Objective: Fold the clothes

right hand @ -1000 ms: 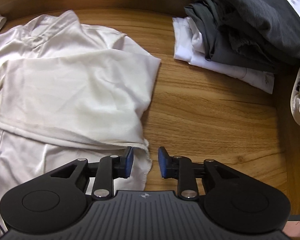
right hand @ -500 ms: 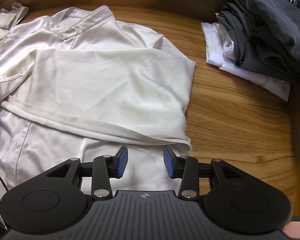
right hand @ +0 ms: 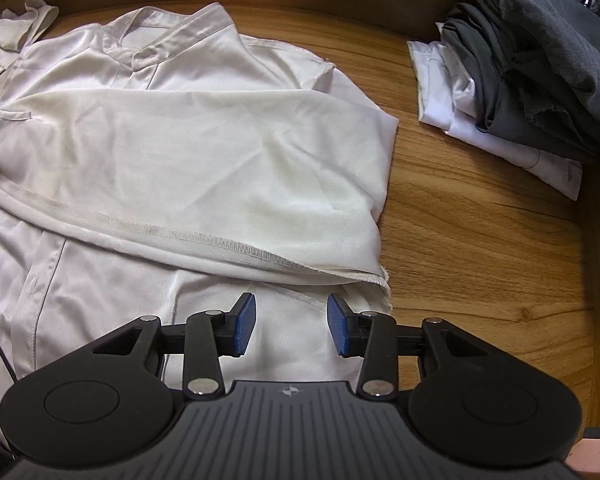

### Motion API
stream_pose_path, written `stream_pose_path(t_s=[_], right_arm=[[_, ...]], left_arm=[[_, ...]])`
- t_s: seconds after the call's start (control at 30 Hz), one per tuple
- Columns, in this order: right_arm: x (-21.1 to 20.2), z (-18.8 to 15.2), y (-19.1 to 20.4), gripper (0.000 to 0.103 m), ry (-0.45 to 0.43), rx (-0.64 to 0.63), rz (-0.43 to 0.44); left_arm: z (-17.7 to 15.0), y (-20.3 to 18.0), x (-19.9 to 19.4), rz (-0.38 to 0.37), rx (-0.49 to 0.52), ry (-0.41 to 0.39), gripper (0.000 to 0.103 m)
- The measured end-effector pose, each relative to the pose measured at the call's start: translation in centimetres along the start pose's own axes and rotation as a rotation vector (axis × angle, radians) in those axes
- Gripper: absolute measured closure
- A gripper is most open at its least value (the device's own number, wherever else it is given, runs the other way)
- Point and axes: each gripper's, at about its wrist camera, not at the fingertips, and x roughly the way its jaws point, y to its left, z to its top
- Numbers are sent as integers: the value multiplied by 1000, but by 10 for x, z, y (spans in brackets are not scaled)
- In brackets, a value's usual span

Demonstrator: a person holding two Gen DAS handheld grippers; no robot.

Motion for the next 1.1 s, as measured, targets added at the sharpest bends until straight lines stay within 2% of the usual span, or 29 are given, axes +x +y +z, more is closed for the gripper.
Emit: stream_pose_path(t_s=[0.07, 0.2, 0.27, 0.43, 0.63, 0.73, 0.87, 1.0, 1.1], right_arm=[[0, 2, 4, 59, -1, -12, 4], [-2, 8, 10, 59, -12, -27, 0], [-5, 11, 14, 59, -24, -40, -6], [-14, 17, 23, 56, -57, -74, 14], [-23, 14, 43, 55, -73, -147, 52], [-25, 11, 55, 55, -71, -177, 77], [-27, 7, 73, 54, -64, -224, 110], [-27, 5, 93, 48, -57, -284, 134], [-27, 5, 107, 48, -54, -322, 152]], left_arm=[[2, 8, 6, 44, 11, -4, 91], [-6, 15, -11, 71, 8, -21, 86], [-10, 18, -20, 84, 7, -29, 73], [-22, 27, -43, 118, 2, -50, 61], [-61, 53, -84, 197, -35, -65, 52], [-82, 73, -105, 234, -84, -76, 48], [-111, 101, -132, 310, -157, -95, 43], [-137, 121, -155, 425, -182, -117, 39], [-153, 132, -167, 487, -195, -130, 38]])
